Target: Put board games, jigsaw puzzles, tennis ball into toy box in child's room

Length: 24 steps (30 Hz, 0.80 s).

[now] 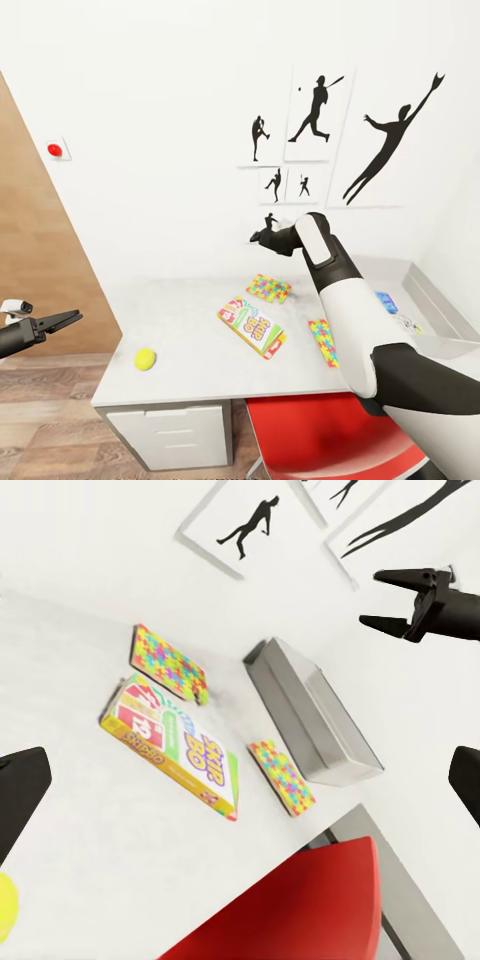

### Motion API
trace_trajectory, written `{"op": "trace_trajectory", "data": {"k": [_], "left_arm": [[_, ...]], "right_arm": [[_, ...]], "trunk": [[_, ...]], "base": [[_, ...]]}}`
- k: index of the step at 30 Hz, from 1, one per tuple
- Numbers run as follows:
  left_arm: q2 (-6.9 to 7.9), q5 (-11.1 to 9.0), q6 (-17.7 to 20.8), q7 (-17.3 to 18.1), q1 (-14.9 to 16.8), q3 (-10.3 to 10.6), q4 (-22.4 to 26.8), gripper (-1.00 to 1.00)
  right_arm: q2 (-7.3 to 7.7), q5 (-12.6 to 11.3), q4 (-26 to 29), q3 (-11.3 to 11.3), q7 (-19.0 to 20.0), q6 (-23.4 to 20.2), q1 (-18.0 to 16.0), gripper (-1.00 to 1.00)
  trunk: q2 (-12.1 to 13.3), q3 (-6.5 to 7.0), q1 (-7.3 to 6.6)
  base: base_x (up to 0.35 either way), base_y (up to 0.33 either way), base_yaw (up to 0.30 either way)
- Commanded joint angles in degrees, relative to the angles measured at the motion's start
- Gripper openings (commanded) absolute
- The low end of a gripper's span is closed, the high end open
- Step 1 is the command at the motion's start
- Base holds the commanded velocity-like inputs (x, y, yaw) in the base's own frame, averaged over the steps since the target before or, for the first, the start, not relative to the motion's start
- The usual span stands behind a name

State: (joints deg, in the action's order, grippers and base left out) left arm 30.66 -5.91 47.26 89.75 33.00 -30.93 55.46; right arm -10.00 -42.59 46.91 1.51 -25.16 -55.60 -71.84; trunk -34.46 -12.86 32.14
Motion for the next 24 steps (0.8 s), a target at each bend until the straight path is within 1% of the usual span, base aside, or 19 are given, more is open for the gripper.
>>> {"op": "trace_trajectory", "data": {"k": [1, 15, 24], "left_arm": [[0.01, 0.1, 0.6, 0.2, 0.0, 0.0, 0.0, 1.0], [0.09, 0.2, -0.3, 0.2, 0.0, 0.2, -0.7, 1.0], [0.15, 0.2, -3.5, 0.2, -0.3, 0.0, -1.9, 1.0]], "right_arm": [[0.0, -0.6, 0.0, 0.1, -0.6, -0.1, -0.1, 1.0], [0.07, -0.6, -0.9, 0.1, -0.6, -0.1, 0.1, 1.0], [0.16, -0.6, -1.5, 0.2, -0.6, -0.1, 0.3, 1.0]], "trunk": [[-0.1, -0.19, 0.02], [-0.1, -1.5, 0.02], [-0.1, -2.34, 0.02]], "base": [[0.0, 0.0, 0.0], [0.0, 0.0, 0.0], [0.0, 0.0, 0.0]]}}
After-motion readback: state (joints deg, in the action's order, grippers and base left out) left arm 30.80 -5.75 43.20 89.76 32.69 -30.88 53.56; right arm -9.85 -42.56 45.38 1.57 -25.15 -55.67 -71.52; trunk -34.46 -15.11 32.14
